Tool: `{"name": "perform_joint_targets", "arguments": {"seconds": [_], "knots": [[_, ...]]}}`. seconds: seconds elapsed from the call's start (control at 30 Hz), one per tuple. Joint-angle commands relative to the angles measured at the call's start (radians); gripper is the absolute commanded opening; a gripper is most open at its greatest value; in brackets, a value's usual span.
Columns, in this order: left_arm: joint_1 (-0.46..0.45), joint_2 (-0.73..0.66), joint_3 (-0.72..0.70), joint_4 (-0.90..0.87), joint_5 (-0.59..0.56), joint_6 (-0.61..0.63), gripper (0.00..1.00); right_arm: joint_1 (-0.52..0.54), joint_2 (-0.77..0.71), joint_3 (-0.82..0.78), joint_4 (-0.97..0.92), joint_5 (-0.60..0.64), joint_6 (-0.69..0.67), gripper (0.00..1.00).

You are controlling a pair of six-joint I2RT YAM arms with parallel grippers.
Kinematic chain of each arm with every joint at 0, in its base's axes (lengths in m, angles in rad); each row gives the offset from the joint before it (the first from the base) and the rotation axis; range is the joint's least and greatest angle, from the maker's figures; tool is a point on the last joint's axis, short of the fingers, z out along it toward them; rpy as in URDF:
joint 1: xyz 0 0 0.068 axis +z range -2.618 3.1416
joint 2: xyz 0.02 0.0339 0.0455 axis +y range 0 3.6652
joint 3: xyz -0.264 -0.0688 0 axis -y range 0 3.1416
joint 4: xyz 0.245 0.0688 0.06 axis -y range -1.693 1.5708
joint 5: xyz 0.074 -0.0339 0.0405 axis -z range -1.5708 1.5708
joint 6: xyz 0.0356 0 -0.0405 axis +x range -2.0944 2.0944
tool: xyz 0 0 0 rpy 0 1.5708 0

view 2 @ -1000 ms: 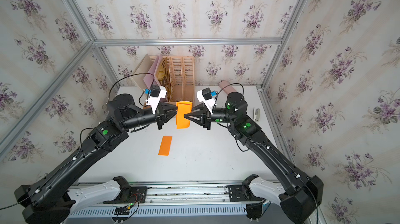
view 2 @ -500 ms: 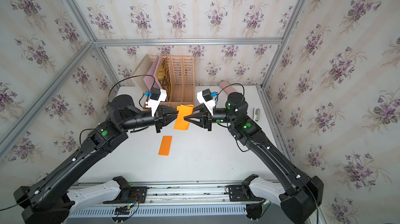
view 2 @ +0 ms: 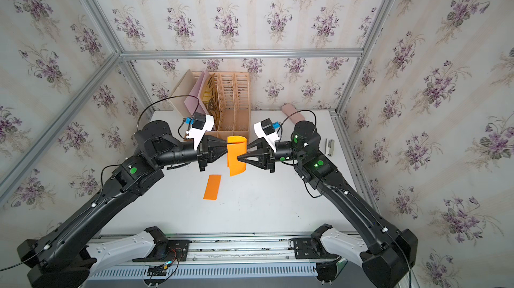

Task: Fold the square paper along the opposite sides
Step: Fold the paper.

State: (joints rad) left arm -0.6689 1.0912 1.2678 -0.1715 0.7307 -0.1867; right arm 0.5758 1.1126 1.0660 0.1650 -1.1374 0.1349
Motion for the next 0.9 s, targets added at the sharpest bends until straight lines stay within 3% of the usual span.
{"name": "perform_joint_targets", "arguments": {"seconds": [0.0,0.87], "knots": [[0.0,0.001,0.006,-0.001,0.018,0.013,0.0,0.0,-0.003,-0.001,0.047,-0.011,0.018,0.26],[0.0,0.005,0.007,0.01,0.018,0.01,0.0,0.0,0.012,-0.007,0.074,-0.022,0.042,0.23]]}}
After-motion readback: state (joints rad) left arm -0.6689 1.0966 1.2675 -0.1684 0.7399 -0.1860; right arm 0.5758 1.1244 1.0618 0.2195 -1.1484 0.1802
